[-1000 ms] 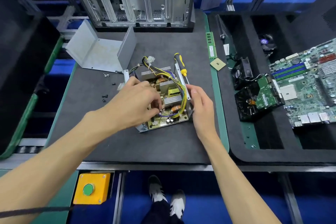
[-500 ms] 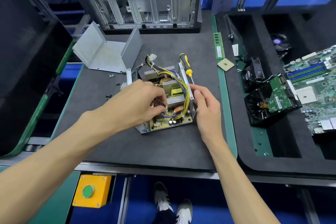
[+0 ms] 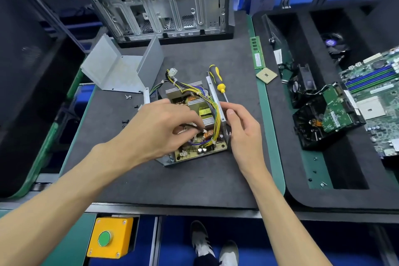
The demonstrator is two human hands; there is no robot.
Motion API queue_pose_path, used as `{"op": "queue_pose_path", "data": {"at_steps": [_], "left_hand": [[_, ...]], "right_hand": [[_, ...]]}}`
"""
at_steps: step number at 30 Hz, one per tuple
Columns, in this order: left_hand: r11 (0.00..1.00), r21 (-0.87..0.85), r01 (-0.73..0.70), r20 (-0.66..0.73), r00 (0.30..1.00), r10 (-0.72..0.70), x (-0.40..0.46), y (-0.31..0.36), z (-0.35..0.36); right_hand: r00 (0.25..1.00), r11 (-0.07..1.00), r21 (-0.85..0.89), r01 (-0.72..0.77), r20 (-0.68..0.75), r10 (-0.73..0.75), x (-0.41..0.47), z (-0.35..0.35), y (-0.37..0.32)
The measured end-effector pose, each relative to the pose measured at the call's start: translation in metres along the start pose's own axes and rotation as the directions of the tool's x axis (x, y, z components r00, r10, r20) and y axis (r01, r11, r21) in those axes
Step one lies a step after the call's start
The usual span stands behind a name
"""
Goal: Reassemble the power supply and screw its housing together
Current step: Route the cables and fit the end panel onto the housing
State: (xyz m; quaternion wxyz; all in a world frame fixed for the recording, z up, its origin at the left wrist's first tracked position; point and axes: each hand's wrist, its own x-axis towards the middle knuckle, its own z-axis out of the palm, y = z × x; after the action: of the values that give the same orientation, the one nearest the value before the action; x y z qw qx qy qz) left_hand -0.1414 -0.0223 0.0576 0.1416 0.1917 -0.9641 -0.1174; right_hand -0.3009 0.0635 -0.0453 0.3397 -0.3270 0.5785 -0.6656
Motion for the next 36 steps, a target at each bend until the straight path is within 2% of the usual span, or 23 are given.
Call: {"op": "queue_pose_path", "data": {"at_steps": [9, 18, 20, 22, 26, 28, 30, 32, 34, 36], "left_hand": [[0.994, -0.084, -0.072, 0.029, 0.997, 0.075, -0.0021, -0.0057, -0.0058], [0.987, -0.134, -0.085, -0.025, 0.996, 0.083, -0.0053, -0.0041, -0.0047], [0.985, -0.167, -0.029, -0.041, 0.999, 0.022, -0.0063, -0.0028, -0.0042], [0.962, -0.256, 0.094, -0.035, 0.994, -0.107, -0.0067, 0.0, -0.0029], [0.745, -0.556, 0.37, 0.06, 0.911, -0.407, -0.0068, 0.0012, -0.0031], [0.643, -0.618, 0.452, 0.139, 0.868, -0.477, -0.0055, 0.0007, -0.0051], [0.594, -0.632, 0.498, 0.189, 0.843, -0.504, -0.0039, 0.0022, -0.0073], [0.614, -0.592, 0.522, 0.204, 0.834, -0.513, -0.002, 0.0035, -0.0083], [0.685, -0.497, 0.533, 0.192, 0.837, -0.512, -0.0003, 0.0029, -0.006], [0.819, -0.251, 0.517, 0.122, 0.856, -0.503, -0.0005, 0.0014, 0.0005]], "right_hand": [[1.0, 1.0, 0.026, -0.01, -0.002, 0.01, 0.0006, 0.0005, 0.0], [1.0, 1.0, 0.025, -0.007, 0.008, 0.007, 0.0006, -0.0002, 0.0004], [1.0, 1.0, 0.023, -0.001, 0.009, 0.001, 0.0006, 0.0001, 0.0001], [1.0, 1.0, 0.017, 0.011, 0.003, -0.011, 0.0009, 0.0005, -0.0001], [1.0, 1.0, 0.011, 0.017, 0.0, -0.017, 0.0012, 0.0011, 0.001], [1.0, 1.0, 0.016, 0.007, 0.004, -0.008, 0.0011, 0.001, 0.0013], [1.0, 1.0, 0.014, 0.002, 0.004, -0.002, 0.001, 0.0008, 0.0011], [1.0, 1.0, 0.01, 0.003, 0.001, -0.003, 0.0009, 0.0007, 0.0009], [1.0, 1.0, 0.005, 0.003, -0.001, -0.003, 0.0007, 0.0007, 0.0006], [1.0, 1.0, 0.005, 0.002, -0.001, -0.002, 0.0004, 0.001, 0.0002]]}}
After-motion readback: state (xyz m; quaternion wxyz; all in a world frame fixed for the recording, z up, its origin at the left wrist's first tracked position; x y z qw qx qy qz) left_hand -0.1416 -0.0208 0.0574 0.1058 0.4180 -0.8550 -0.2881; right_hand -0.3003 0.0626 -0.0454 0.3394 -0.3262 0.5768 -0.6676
